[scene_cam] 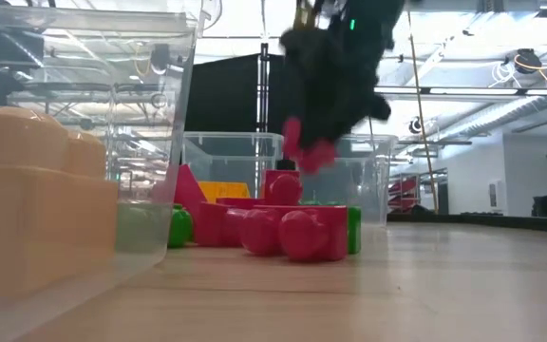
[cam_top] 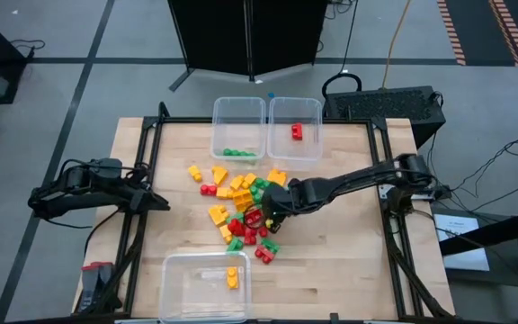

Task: Sort blocks
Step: Put the red game piece into the top right transparent bin

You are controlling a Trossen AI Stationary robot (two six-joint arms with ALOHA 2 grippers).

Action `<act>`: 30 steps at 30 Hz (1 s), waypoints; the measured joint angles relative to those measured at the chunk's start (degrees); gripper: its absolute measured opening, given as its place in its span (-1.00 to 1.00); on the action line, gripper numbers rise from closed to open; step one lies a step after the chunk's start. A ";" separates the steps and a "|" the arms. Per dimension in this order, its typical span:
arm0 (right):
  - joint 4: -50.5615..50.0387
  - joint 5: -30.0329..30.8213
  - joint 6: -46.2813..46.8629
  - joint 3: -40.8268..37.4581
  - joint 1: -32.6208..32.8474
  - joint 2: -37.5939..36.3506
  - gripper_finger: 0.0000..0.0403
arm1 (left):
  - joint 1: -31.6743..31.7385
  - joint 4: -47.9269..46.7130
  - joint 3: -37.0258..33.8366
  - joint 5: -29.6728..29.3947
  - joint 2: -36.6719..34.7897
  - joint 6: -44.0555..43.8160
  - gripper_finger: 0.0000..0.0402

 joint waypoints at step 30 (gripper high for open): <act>-2.66 -2.50 -25.57 3.52 -40.21 -1.79 -0.46 | 0.00 -0.44 0.00 -1.62 0.00 1.16 0.05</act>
